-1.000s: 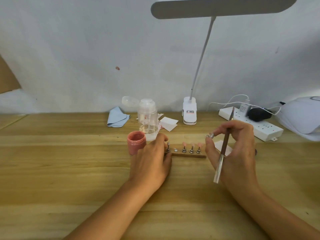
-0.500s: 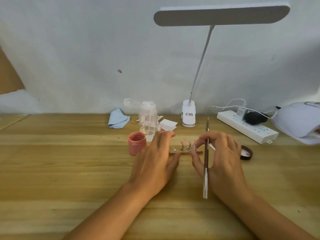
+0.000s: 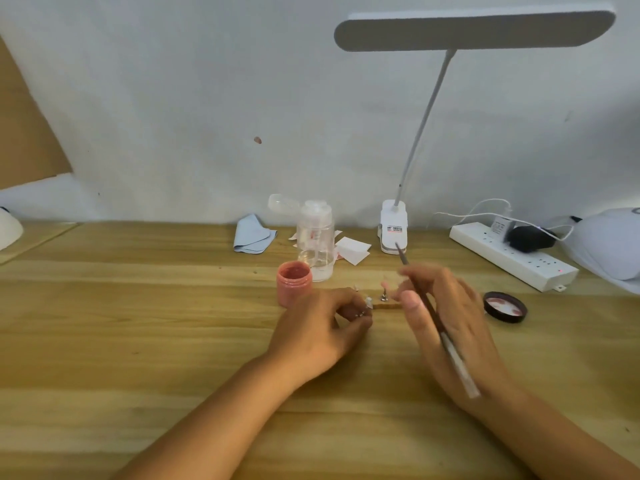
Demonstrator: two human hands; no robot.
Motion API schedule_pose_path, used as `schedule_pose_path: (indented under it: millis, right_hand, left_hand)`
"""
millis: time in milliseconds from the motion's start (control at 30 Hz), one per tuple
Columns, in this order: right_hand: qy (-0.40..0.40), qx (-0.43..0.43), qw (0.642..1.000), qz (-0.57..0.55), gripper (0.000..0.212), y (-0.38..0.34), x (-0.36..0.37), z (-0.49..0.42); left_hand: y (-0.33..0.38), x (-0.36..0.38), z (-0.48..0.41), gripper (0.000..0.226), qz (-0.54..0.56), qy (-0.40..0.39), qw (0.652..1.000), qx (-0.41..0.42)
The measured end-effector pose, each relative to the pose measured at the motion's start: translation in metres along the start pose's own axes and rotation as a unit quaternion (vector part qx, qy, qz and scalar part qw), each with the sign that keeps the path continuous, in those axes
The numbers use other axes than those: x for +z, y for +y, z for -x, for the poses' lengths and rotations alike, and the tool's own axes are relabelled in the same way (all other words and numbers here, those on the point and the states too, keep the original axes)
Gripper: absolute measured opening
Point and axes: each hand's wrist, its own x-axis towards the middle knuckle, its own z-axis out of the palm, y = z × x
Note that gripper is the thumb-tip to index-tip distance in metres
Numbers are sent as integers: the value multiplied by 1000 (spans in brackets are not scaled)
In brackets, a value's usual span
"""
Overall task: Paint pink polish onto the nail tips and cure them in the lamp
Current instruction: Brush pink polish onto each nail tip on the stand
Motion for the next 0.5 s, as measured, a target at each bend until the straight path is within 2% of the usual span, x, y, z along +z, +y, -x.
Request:
schedule_pose_path:
  millis: [100, 200, 267, 400, 500]
  right_hand:
    - [6, 69, 989, -128, 18, -12, 1, -7]
    - [11, 113, 949, -295, 14, -23, -4, -18]
    - [25, 164, 916, -366, 12, -22, -7, -18]
    - [39, 255, 887, -382, 5, -7, 1, -2]
    - [25, 268, 877, -397, 11, -1, 3, 3]
  left_hand:
    - [2, 3, 3, 4, -35, 9, 999, -11]
    - [1, 4, 0, 5, -15, 12, 1000, -23]
    - [0, 3, -3, 8, 6, 6, 1000, -26]
    - [-4, 5, -5, 10, 15, -25, 1000, -2]
    - [-7, 6, -5, 10, 2, -27, 1000, 10]
